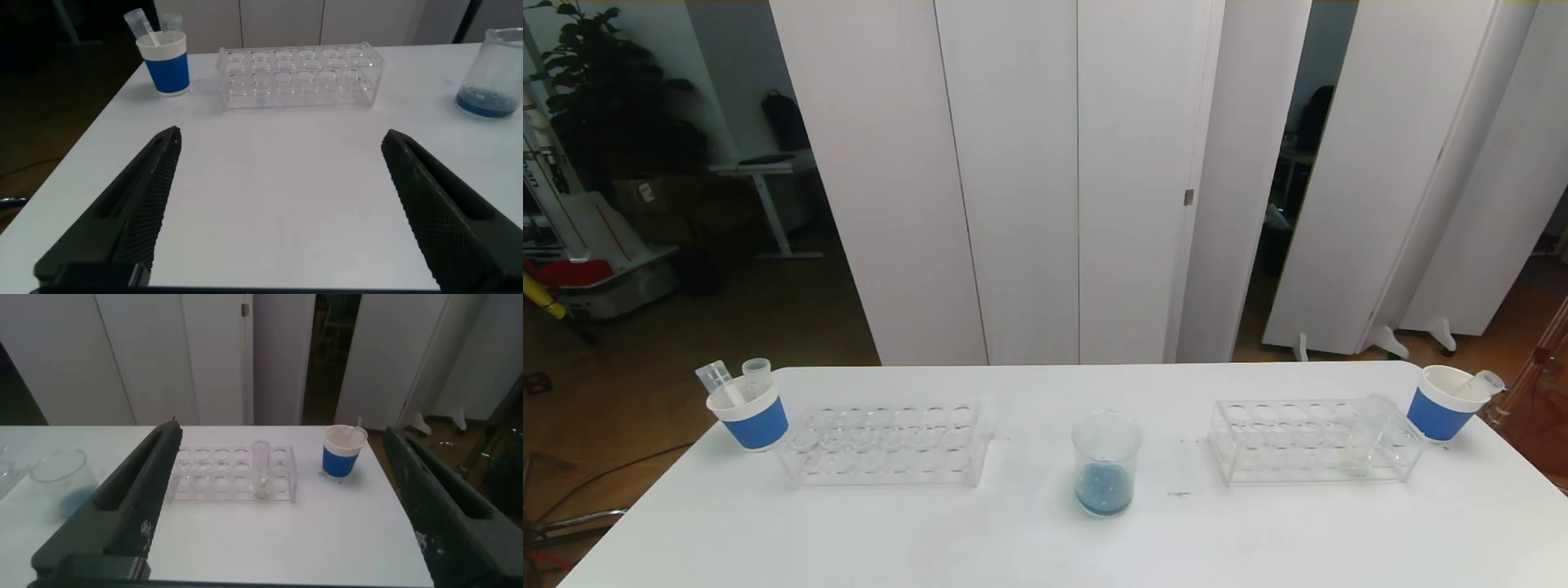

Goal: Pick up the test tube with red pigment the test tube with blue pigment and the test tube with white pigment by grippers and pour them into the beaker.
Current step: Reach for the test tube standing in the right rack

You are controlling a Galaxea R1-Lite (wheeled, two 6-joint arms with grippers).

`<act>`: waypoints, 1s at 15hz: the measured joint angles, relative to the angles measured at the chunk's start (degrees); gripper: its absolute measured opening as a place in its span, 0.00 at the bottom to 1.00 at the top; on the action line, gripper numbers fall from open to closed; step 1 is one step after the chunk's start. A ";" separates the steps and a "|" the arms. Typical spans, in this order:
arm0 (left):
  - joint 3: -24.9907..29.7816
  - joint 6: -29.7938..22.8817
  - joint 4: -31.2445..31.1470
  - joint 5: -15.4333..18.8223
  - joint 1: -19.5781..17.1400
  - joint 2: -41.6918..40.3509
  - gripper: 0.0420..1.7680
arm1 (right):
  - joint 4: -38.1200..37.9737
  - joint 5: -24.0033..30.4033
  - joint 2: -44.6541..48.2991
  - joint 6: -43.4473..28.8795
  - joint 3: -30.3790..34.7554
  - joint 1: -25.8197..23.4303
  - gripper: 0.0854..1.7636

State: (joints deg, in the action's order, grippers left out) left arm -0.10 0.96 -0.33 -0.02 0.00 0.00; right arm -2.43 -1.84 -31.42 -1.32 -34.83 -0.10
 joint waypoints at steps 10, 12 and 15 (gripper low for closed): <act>0.00 0.00 -0.02 0.02 0.00 0.00 0.99 | 16.66 0.27 -25.58 -4.38 -0.37 -3.69 0.99; 0.00 0.00 0.00 0.00 0.00 0.00 0.99 | 20.59 0.33 -29.64 -4.38 1.16 -4.19 0.99; 0.00 0.00 0.00 0.02 0.00 0.00 0.99 | 28.16 0.41 -35.56 -4.33 4.60 -4.23 0.99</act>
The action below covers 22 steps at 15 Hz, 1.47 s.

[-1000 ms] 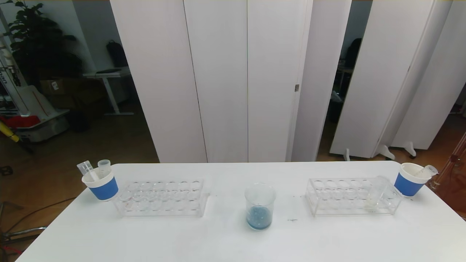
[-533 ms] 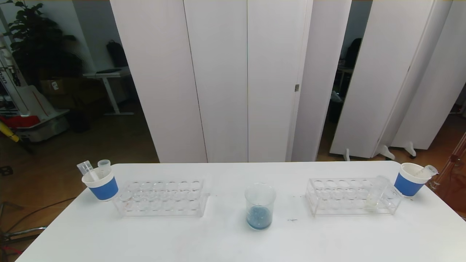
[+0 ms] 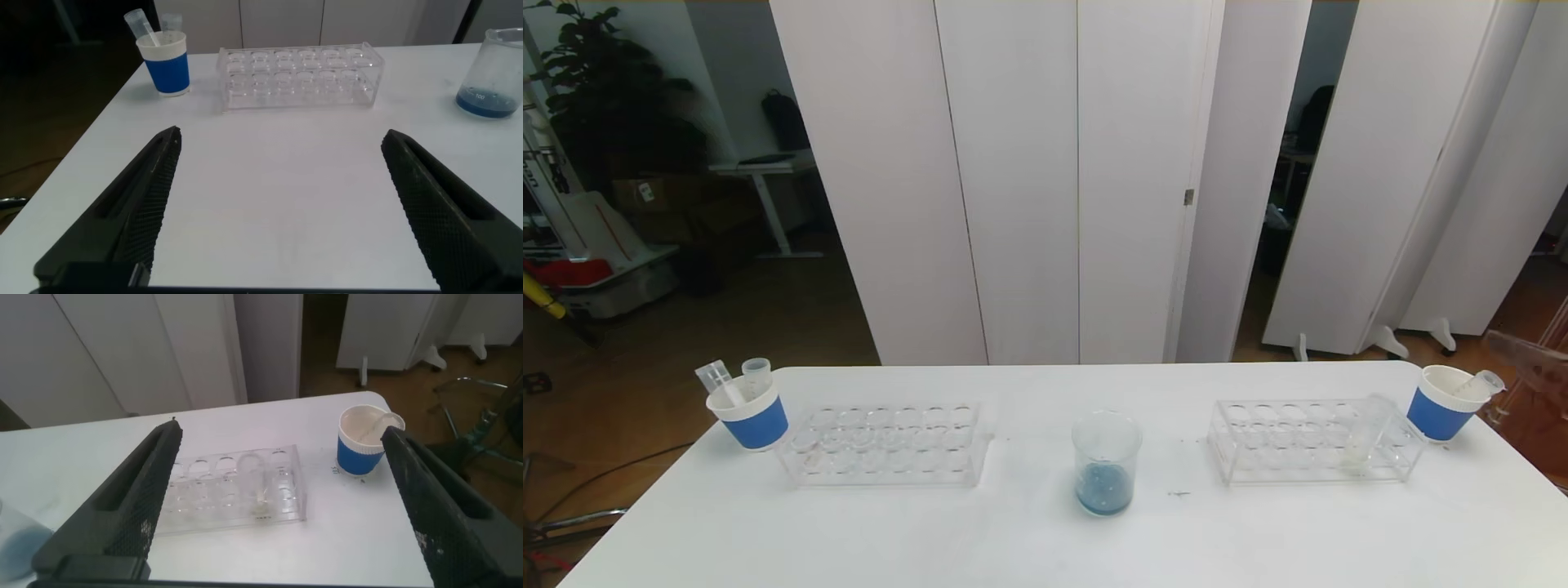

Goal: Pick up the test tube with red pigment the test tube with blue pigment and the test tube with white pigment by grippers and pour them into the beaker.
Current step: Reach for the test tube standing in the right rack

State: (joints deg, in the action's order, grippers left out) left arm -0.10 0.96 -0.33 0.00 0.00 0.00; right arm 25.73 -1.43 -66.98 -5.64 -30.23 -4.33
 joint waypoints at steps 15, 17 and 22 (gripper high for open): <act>0.00 -0.02 0.00 0.00 0.00 0.00 0.99 | 26.31 0.13 -19.87 1.54 17.83 2.24 0.99; 0.00 0.00 0.02 -0.02 0.00 0.00 0.99 | 28.32 0.11 -21.83 1.73 18.14 2.40 0.99; 0.00 0.00 0.00 -0.02 0.00 0.00 0.99 | 32.50 0.02 -27.08 6.13 17.77 2.44 0.99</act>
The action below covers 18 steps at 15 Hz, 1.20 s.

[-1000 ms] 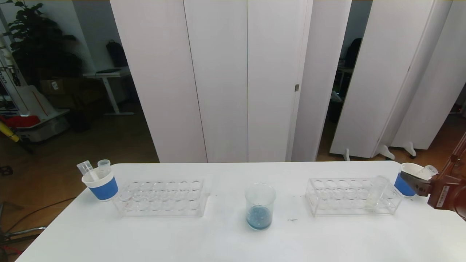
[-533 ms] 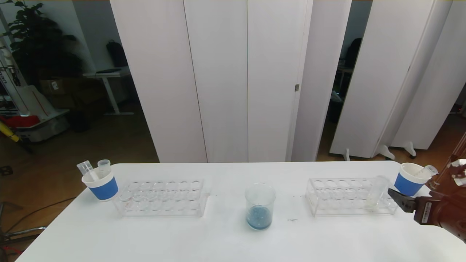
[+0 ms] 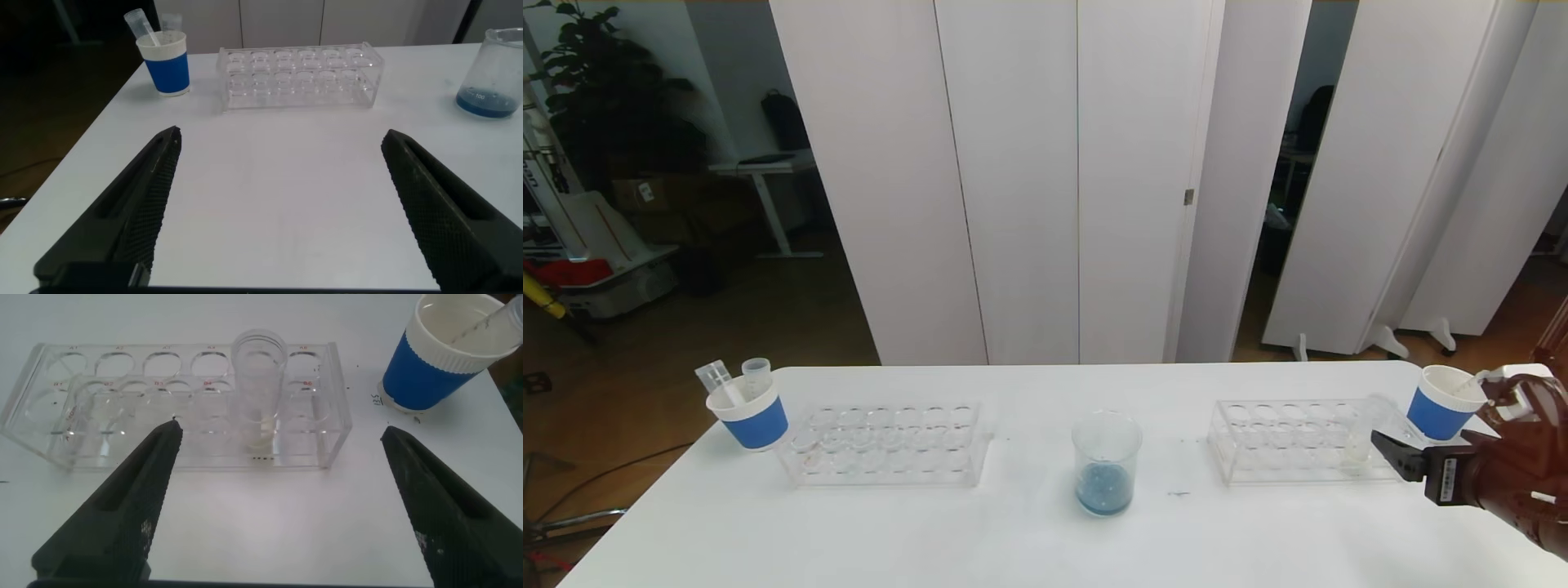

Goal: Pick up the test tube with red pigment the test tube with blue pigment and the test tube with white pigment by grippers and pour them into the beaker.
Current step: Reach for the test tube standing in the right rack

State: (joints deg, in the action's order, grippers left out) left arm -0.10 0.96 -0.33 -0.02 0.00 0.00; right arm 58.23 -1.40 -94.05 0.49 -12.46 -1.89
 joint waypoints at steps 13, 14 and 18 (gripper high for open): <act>0.00 0.00 0.00 0.02 0.00 0.00 0.99 | 14.84 -0.44 -13.47 3.28 -1.65 0.77 0.99; 0.00 0.00 0.00 0.02 0.00 0.00 0.99 | 15.66 -0.39 -14.36 3.28 -1.82 0.93 0.99; 0.00 0.00 -0.02 0.00 0.00 0.00 0.99 | 18.05 -0.41 -17.38 4.41 -2.84 1.79 0.99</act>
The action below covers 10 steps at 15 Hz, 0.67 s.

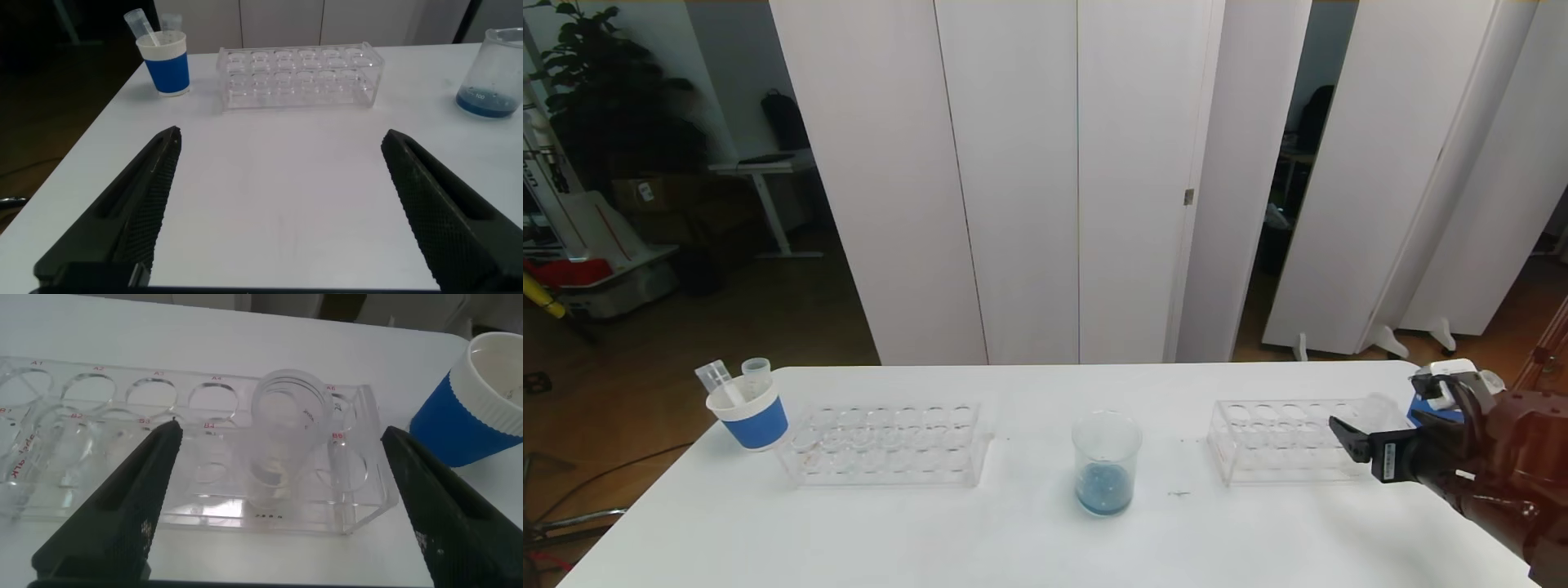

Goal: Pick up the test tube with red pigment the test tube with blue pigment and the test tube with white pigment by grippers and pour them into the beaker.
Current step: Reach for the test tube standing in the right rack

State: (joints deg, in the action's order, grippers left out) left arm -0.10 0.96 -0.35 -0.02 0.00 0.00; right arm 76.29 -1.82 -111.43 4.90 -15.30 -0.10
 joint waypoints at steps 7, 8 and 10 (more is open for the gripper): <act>0.00 0.00 0.02 0.02 0.00 0.00 0.99 | 0.12 0.00 -1.99 0.50 -2.06 1.44 0.99; 0.00 0.00 0.00 0.02 0.00 0.00 0.99 | 0.20 -0.02 -2.07 0.50 -2.19 1.58 0.99; 0.00 0.00 0.00 0.00 0.00 0.00 0.99 | 0.22 -0.02 -2.34 0.44 -2.45 1.63 0.99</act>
State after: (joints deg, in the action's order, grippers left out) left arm -0.10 0.96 -0.35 -0.02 0.00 0.00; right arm 76.51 -1.84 -113.77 5.34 -17.75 1.54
